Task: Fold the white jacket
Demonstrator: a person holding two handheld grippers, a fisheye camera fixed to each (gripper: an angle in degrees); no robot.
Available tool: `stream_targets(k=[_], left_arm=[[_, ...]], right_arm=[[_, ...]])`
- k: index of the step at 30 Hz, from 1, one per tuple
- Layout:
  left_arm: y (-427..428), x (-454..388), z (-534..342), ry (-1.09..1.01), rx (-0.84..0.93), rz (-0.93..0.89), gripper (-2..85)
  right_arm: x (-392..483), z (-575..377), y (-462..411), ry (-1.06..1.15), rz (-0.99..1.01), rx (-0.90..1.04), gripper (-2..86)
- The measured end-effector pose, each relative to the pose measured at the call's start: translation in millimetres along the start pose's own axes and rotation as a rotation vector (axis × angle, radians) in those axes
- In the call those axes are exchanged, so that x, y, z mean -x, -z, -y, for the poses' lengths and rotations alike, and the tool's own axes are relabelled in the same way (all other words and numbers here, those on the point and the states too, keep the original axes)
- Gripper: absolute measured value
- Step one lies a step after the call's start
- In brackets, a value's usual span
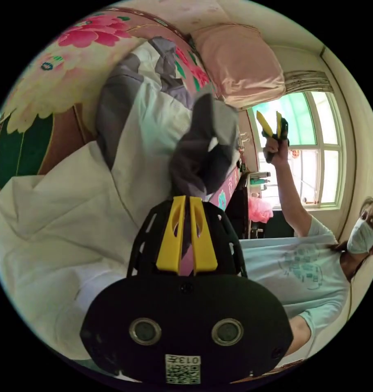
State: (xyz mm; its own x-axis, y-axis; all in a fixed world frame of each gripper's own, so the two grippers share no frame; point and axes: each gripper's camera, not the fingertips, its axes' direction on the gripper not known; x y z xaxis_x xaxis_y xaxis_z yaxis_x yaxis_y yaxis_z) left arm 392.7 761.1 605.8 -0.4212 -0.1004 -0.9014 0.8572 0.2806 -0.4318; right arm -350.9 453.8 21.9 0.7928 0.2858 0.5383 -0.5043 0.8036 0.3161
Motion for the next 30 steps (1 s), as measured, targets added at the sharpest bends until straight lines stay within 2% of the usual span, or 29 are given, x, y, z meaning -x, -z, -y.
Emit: stream_targets(k=[3,6,8,12,14,16,18,21,23,25,27,30], left_arm=[[-5,23,-16,-0.017,0.021,-0.002,11.9],[-6,24,-44,-0.065,-0.035,0.049,18.8],[-24,13,-60,-0.135,0.028,0.091,21.4],[-61,1,-62,-0.194,0.129,0.369,20.7],[-83,7,-46,-0.2,0.165,0.498,14.2],[-97,16,-29,-0.176,0.247,0.539,8.6],[-95,21,-18,-0.177,0.282,0.48,5.8],[-56,42,-22,-0.084,0.178,0.338,3.3],[-37,65,-37,0.012,0.114,0.268,2.3],[-42,70,-43,0.04,0.168,0.324,2.4],[-47,73,-46,0.077,0.144,0.349,3.3],[-59,65,-44,0.047,0.057,0.36,10.0]], right_arm=[[-19,-37,61,0.064,0.025,-0.097,12.6],[-52,-110,132,0.031,-0.186,-0.155,12.1],[-89,-178,180,-0.083,-0.434,-0.158,12.3],[-137,-268,235,-0.301,-0.712,-0.169,13.3],[-163,-305,258,-0.398,-0.793,-0.194,14.0],[-186,-317,266,-0.447,-0.803,-0.17,14.5],[-206,-319,269,-0.452,-0.818,-0.133,15.1],[-238,-314,286,-0.447,-0.735,-0.178,16.4],[-268,-307,297,-0.476,-0.61,-0.199,16.9],[-287,-299,295,-0.479,-0.561,-0.165,17.0],[-301,-292,292,-0.471,-0.519,-0.148,17.0],[-317,-281,281,-0.492,-0.442,-0.129,16.2]])
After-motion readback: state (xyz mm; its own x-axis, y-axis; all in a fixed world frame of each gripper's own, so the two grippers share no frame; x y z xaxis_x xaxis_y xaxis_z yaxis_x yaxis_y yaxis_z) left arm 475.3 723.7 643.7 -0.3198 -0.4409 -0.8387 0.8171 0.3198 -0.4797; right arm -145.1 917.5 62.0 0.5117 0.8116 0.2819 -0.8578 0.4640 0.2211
